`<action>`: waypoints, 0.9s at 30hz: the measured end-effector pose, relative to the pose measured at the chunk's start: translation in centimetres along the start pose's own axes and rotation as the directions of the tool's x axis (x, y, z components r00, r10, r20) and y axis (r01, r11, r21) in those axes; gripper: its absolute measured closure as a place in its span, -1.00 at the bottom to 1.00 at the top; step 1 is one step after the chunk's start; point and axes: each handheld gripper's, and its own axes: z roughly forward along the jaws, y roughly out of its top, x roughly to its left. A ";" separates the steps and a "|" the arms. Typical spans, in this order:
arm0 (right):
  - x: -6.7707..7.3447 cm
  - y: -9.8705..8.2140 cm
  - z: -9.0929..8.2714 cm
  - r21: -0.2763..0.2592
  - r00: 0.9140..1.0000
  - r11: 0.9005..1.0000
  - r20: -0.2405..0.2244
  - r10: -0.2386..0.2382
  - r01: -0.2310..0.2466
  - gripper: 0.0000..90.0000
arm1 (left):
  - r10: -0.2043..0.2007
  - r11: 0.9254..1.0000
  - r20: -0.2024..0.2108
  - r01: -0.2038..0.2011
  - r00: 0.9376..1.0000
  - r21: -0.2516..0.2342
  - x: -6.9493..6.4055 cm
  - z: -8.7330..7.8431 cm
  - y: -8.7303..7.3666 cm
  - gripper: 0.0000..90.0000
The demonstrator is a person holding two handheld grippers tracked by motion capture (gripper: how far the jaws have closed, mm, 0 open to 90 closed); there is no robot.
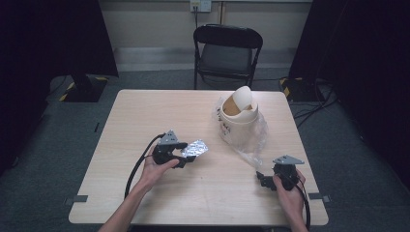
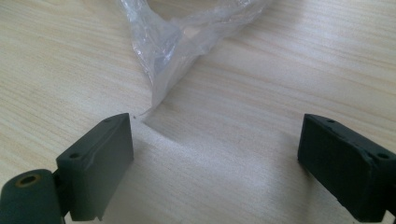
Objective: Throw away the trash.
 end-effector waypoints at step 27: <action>0.0 0.0 0.0 0.000 1.000 1.000 -0.001 0.000 0.000 -0.79 | 0.026 0.996 0.038 -0.023 0.999 -0.086 2.2 1.2 7.2 -0.24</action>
